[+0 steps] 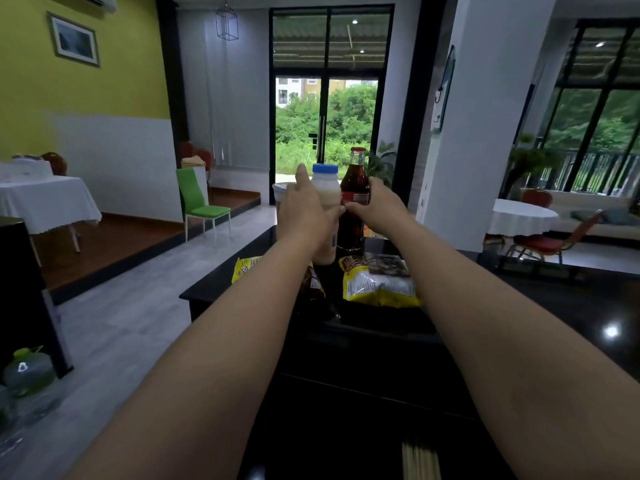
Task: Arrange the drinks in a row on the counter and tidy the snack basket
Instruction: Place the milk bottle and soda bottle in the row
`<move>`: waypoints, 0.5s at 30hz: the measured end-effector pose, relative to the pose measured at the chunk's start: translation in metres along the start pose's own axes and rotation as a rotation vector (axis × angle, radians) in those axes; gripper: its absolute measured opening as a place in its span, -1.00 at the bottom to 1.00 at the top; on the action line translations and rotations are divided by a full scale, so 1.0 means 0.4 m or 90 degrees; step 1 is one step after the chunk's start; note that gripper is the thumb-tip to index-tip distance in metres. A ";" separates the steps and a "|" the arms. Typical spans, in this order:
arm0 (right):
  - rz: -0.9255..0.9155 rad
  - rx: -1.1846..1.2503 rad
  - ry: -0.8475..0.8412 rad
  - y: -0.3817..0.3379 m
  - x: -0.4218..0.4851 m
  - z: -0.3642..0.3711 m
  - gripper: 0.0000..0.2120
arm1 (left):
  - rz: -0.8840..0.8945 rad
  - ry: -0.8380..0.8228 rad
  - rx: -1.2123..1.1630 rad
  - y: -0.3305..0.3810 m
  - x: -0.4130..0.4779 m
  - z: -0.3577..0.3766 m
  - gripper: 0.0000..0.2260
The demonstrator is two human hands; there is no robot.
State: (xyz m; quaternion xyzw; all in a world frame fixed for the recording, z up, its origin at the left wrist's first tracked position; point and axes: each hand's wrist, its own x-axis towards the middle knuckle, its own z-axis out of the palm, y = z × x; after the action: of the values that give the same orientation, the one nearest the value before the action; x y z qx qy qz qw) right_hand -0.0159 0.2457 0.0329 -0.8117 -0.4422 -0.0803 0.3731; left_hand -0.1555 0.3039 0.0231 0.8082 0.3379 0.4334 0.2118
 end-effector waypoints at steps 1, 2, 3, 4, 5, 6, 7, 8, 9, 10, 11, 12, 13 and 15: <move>0.007 0.011 -0.004 0.000 0.008 0.006 -0.46 | 0.001 0.004 0.000 -0.002 0.004 0.006 -0.18; 0.016 0.023 -0.009 0.000 0.016 0.010 -0.45 | 0.001 0.005 0.001 -0.004 0.009 0.011 -0.22; 0.025 0.039 -0.010 0.000 0.023 0.013 -0.46 | 0.001 0.006 0.003 -0.005 0.014 0.015 -0.28; 0.035 0.055 -0.010 0.000 0.030 0.015 -0.46 | 0.003 0.008 0.005 -0.007 0.018 0.018 -0.34; 0.042 0.067 -0.009 -0.001 0.036 0.018 -0.46 | 0.006 0.010 0.006 -0.009 0.022 0.021 -0.40; 0.048 0.076 -0.007 -0.001 0.041 0.020 -0.46 | 0.008 0.012 0.005 -0.011 0.025 0.023 -0.44; 0.053 0.085 -0.004 0.000 0.045 0.022 -0.45 | 0.010 0.014 0.004 -0.012 0.027 0.025 -0.45; 0.057 0.097 -0.001 0.000 0.049 0.024 -0.44 | 0.013 0.015 0.005 -0.014 0.029 0.027 -0.46; 0.060 0.109 0.005 0.000 0.050 0.026 -0.43 | 0.015 0.015 0.005 -0.015 0.030 0.029 -0.46; 0.063 0.117 0.013 0.001 0.051 0.027 -0.43 | 0.016 0.015 0.003 -0.016 0.032 0.030 -0.46; 0.064 0.117 0.022 0.000 0.050 0.028 -0.43 | 0.017 0.017 -0.002 -0.016 0.033 0.030 -0.46; 0.064 0.113 0.033 0.000 0.048 0.026 -0.43 | 0.017 0.021 -0.007 -0.017 0.034 0.029 -0.47; 0.064 0.112 0.046 0.002 0.043 0.024 -0.43 | 0.019 0.024 -0.011 -0.016 0.035 0.028 -0.48; 0.060 0.128 0.074 0.015 0.027 0.017 -0.45 | 0.029 0.023 -0.015 -0.010 0.033 0.027 -0.50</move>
State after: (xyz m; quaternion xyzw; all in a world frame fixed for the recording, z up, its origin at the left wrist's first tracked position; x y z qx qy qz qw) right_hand -0.0062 0.2553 0.0300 -0.7843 -0.3868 -0.0646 0.4806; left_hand -0.1425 0.3156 0.0221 0.8054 0.3179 0.4563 0.2053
